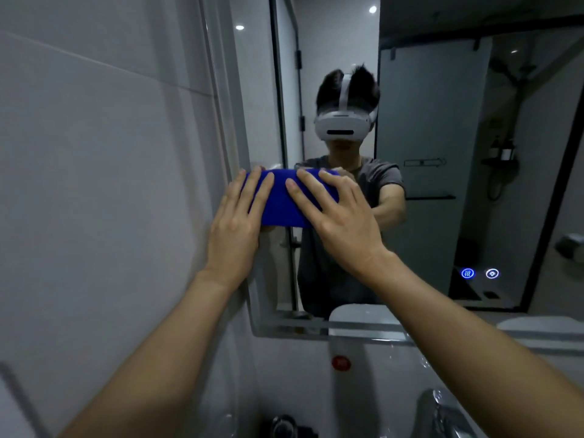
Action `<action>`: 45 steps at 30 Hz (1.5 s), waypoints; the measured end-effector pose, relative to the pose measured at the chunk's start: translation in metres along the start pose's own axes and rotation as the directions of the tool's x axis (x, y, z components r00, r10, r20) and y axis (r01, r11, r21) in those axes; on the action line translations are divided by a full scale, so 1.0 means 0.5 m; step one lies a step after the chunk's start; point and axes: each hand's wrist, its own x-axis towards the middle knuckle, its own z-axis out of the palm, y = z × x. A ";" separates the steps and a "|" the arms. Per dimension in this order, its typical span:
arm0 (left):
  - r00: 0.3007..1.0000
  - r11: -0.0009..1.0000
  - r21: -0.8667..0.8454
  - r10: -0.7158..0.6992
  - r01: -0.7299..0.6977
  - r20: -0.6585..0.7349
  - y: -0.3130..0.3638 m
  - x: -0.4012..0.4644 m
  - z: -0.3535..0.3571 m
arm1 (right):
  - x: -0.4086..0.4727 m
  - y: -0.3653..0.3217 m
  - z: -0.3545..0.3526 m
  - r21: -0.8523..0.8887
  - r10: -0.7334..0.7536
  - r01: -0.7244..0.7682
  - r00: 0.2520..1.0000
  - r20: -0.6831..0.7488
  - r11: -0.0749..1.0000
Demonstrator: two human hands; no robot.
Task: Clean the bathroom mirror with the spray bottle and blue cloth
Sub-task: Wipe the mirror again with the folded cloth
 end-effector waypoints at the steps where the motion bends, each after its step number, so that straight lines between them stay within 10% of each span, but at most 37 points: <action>1: 1.000 1.000 0.012 0.000 0.000 0.009 0.002 -0.020 0.005 | -0.018 -0.013 0.003 0.006 0.002 -0.002 1.000 0.008 1.000; 36: 0.850 0.904 -0.183 -0.273 0.387 0.450 0.154 -0.456 0.146 | -0.424 -0.239 0.032 0.319 -0.145 -0.039 0.834 0.532 0.947; 45: 0.666 0.396 -0.562 -0.203 0.726 0.718 0.184 -0.483 0.083 | -0.462 -0.145 -0.139 0.513 -0.094 -0.516 0.635 0.766 0.686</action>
